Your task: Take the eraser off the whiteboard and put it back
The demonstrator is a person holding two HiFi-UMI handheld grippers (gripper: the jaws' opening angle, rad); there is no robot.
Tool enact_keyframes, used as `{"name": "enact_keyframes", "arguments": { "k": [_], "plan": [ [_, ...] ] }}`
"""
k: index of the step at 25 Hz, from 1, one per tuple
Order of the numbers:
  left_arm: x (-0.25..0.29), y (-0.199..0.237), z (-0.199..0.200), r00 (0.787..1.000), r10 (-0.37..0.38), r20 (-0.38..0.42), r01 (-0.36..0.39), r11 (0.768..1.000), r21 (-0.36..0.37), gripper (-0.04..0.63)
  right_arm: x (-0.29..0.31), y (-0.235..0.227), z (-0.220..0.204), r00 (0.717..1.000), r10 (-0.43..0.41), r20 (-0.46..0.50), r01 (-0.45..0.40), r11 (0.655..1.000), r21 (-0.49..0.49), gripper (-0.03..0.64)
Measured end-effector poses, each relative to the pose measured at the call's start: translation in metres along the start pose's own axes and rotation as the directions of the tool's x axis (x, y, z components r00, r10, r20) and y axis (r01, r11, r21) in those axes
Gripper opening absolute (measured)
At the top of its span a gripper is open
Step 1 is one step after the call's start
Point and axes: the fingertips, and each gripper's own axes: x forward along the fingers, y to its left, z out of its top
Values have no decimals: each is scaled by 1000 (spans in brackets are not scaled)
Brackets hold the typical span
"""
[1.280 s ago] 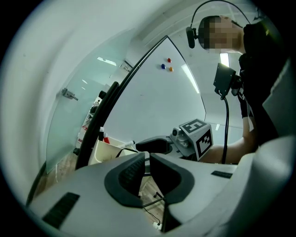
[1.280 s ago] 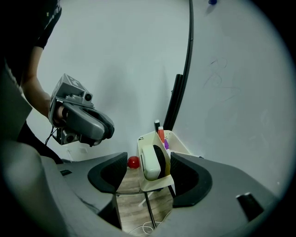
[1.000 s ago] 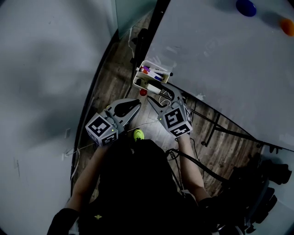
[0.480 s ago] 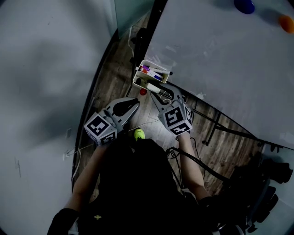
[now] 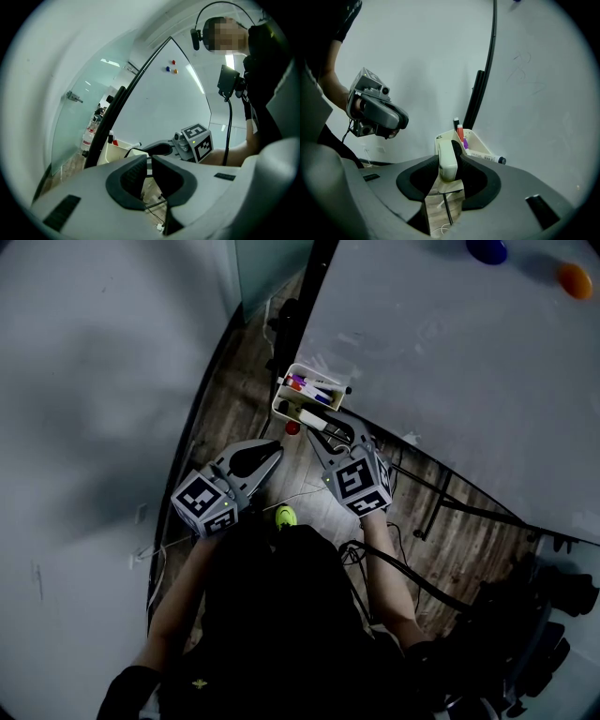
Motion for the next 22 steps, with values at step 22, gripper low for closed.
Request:
{"name": "enact_keyframes", "arguments": {
  "k": [22],
  "plan": [
    [-4,-20,0,1000,11,26,-11,999,34,37,-32,-1,39,989,-19,150,14,999,32,152]
  ]
}}
